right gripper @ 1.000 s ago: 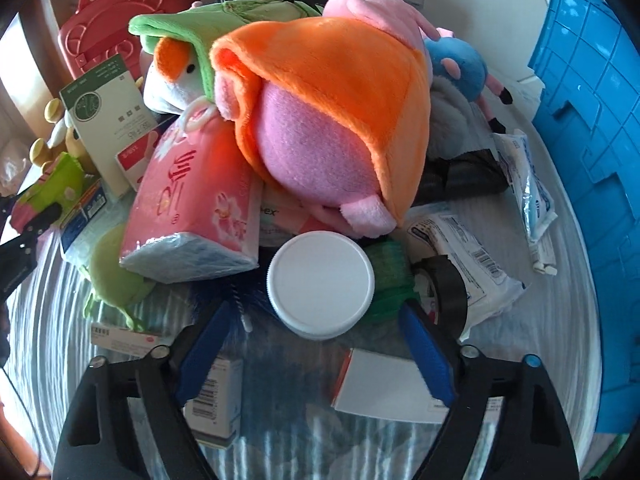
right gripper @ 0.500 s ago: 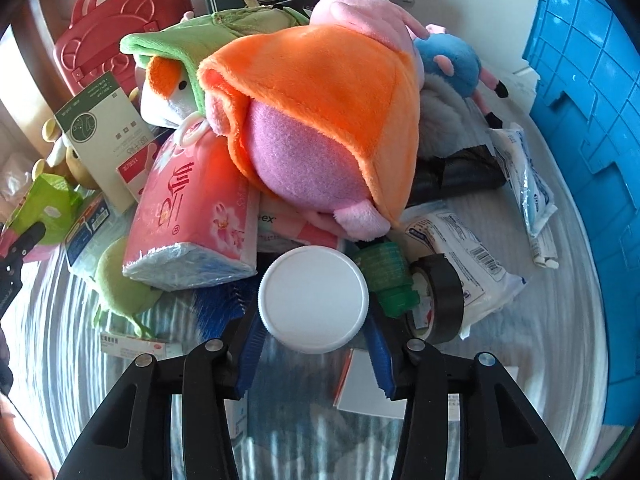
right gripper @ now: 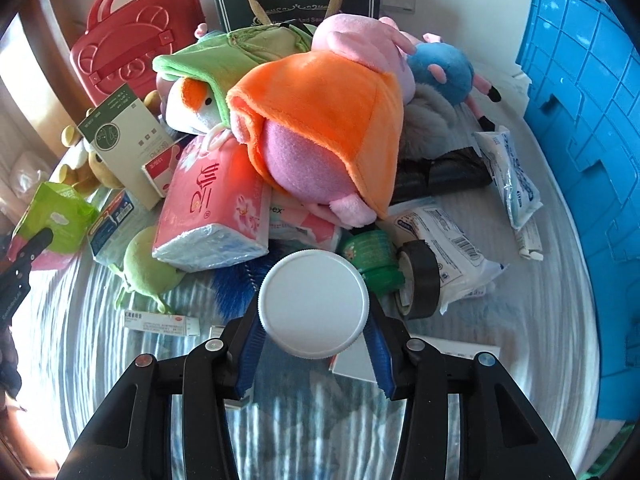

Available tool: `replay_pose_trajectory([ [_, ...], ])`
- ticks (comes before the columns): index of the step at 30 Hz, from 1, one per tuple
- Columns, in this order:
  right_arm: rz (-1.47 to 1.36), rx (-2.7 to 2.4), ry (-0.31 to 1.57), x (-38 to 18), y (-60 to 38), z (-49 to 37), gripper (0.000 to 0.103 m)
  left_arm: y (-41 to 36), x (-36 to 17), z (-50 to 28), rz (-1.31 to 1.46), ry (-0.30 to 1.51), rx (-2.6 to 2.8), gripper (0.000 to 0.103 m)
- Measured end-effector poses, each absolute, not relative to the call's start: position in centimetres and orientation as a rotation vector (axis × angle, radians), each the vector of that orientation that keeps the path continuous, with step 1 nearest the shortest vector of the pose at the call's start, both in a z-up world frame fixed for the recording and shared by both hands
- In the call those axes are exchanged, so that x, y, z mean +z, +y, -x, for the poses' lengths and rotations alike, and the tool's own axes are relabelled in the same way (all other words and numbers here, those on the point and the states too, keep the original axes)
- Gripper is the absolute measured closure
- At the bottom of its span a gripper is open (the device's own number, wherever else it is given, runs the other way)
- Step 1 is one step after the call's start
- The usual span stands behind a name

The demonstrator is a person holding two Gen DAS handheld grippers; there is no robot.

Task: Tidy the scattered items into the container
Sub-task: 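Lift the pink wipes pack with left tool while right tool lifts the white jar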

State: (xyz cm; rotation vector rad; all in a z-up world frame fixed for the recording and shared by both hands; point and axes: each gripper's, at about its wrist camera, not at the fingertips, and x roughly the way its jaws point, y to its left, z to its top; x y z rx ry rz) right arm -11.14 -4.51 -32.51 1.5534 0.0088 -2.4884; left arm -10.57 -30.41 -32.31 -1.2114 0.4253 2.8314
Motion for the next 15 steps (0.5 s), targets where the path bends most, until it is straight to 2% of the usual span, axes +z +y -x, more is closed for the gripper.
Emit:
replay_pose_trajectory([
  [8,-1.531,-2.464,-0.003,-30.7,-4.7,9.8,0.058,-30.7,-30.4,9.1,1.232,0.397,2.855,0.078],
  [15,-1.497,-2.439,0.005,-28.6,-4.9,8.4,0.058,-31.1,-28.8,7.8,1.269,0.298,2.878,0.079],
])
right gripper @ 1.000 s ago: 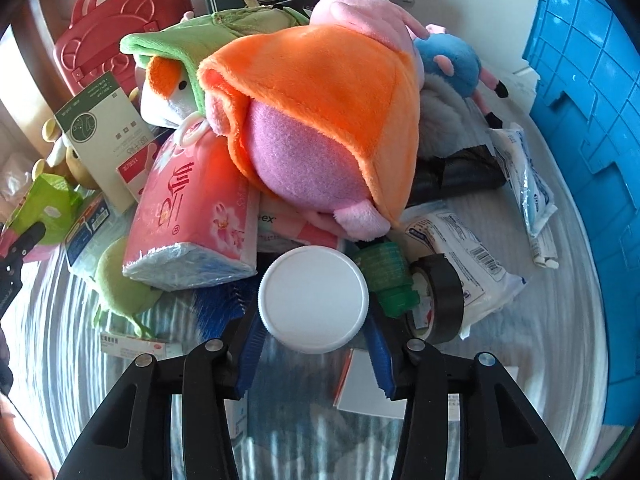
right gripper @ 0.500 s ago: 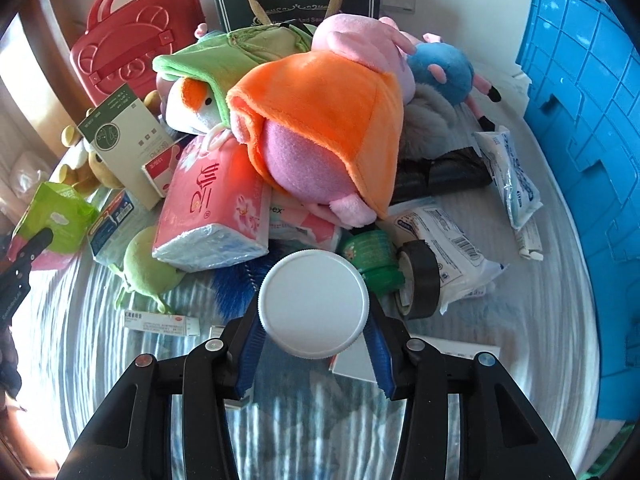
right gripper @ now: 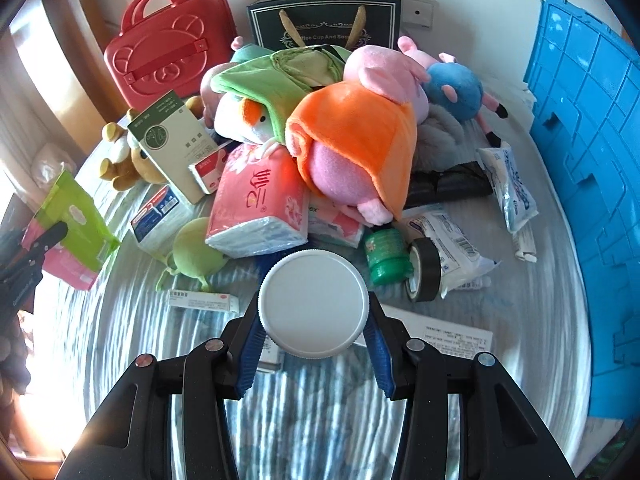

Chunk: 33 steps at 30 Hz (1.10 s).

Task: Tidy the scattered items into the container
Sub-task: 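Lift the pink wipes pack with left tool while right tool lifts the white jar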

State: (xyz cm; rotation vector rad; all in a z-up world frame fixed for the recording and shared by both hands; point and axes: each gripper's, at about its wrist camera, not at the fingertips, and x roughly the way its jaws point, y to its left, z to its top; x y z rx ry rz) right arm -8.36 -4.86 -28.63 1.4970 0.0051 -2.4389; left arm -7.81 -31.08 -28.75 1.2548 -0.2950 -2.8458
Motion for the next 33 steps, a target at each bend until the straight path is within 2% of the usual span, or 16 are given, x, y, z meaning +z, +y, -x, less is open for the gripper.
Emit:
replay_pose_trajectory([
  [14,-1.422,-2.408,-0.013,-24.1,-3.3,6.1,0.058,-29.0,-24.3,5.0,-1.224,-0.244,-2.839,0.079],
  [33,-1.276,-2.402,-0.042,-17.1,2.2,3.9,0.058,-21.8,-16.1,3.5,-1.076,-0.290,-2.876,0.079],
])
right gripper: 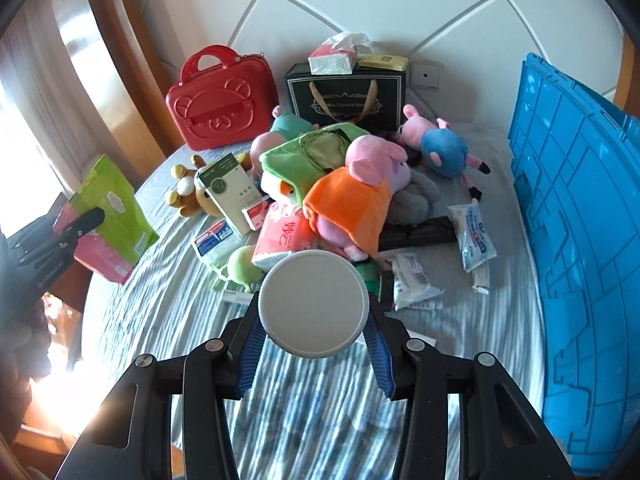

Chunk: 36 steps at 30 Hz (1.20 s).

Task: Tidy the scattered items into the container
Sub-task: 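Lift the pink wipes pack with left tool while right tool lifts the white jar, then carry the wipes pack with left tool while right tool carries the jar over the crate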

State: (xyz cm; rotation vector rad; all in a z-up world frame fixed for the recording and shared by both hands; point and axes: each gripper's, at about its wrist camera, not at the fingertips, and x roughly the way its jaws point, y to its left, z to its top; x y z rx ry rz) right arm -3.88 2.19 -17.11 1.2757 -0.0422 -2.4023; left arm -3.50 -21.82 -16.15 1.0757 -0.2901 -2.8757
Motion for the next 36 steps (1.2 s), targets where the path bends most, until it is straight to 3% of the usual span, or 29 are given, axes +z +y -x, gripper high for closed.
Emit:
replay_pose_trajectory([
  [36,-1.023,-2.416,-0.114,-7.3,17.4,3.5,0.058,-3.5,-5.3,4.5,-0.920,-0.341,-3.003,0.086],
])
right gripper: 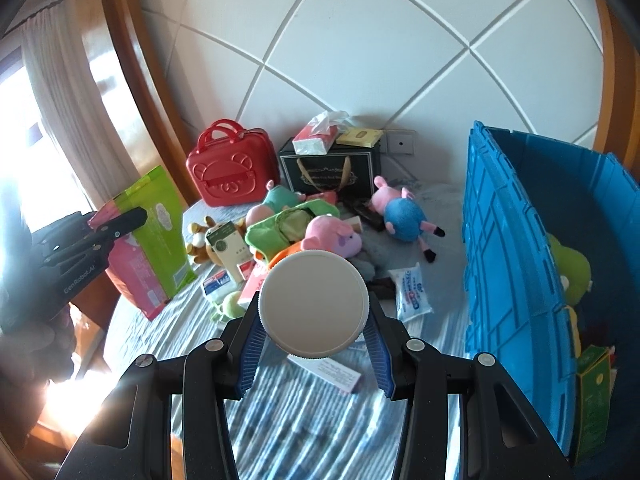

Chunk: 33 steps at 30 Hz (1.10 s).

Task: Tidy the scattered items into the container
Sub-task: 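Carry the wipes pack with left tool while right tool carries the jar over the crate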

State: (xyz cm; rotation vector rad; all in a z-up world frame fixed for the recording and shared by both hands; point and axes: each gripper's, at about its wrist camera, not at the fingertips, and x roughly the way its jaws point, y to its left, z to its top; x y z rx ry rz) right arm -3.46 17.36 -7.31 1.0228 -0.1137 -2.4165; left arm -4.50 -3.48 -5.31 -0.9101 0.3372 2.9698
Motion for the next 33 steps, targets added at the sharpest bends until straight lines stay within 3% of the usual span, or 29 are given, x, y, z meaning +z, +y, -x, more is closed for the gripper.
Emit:
replay_pose_trajectory([
  [33,-0.882,-2.655,-0.286,-2.2,37.1,3.0,0.058,20.2,2.6,9.7,0.641,0.365,2.712,0.086],
])
